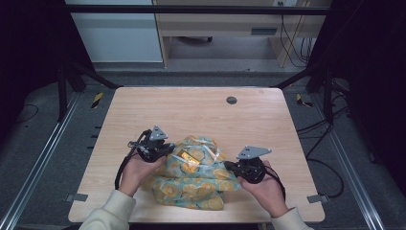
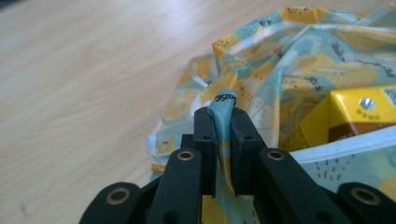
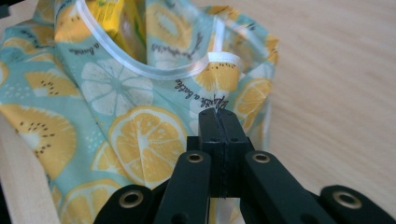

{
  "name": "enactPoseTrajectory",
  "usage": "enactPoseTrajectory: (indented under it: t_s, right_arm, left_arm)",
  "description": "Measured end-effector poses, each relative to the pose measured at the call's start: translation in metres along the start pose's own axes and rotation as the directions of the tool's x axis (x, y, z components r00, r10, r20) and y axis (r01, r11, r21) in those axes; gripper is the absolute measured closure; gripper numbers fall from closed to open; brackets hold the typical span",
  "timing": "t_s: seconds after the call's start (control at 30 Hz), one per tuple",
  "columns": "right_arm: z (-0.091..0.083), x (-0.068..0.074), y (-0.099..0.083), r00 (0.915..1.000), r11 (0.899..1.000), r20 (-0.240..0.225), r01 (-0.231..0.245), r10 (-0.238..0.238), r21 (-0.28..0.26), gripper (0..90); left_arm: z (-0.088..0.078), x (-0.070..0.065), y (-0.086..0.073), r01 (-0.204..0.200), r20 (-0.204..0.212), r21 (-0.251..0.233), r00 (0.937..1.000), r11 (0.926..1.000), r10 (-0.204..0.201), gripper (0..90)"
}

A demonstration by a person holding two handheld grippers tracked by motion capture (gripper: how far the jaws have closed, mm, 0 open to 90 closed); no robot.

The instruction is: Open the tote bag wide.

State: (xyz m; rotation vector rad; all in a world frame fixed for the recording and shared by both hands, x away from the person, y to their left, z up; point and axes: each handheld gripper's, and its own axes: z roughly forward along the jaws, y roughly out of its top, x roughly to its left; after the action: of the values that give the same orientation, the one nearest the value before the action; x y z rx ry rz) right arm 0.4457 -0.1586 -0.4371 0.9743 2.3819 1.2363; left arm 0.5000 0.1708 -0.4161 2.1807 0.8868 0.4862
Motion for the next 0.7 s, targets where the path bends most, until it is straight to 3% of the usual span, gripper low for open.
enactPoseTrajectory:
  t_s: [0.13, 0.33, 0.5, 0.7]
  right_arm:
    - [-0.012, -0.002, 0.005, 0.9979, 0.998, 0.064, 0.019, -0.015, -0.062, 90.0]
    - [-0.030, 0.000, 0.013, 0.9964, 0.986, 0.078, 0.046, -0.034, -0.159, 90.0]
    - [-0.041, 0.009, 0.015, 0.9972, 0.979, 0.045, 0.067, -0.059, -0.194, 90.0]
    - [-0.051, 0.029, 0.010, 0.9941, 0.968, 0.009, 0.108, -0.108, -0.227, 90.0]
  left_arm:
    - [-0.013, -0.001, 0.003, -0.014, -0.060, -0.086, 0.9982, 0.9962, 0.009, 85.2]
    - [-0.033, 0.000, 0.005, -0.005, -0.071, -0.202, 0.9975, 0.9794, -0.009, 87.2]
    - [-0.053, -0.003, -0.003, -0.008, -0.062, -0.253, 0.9980, 0.9674, -0.008, 88.7]
    - [-0.081, -0.014, -0.023, -0.012, -0.059, -0.328, 0.9982, 0.9446, -0.008, 89.3]
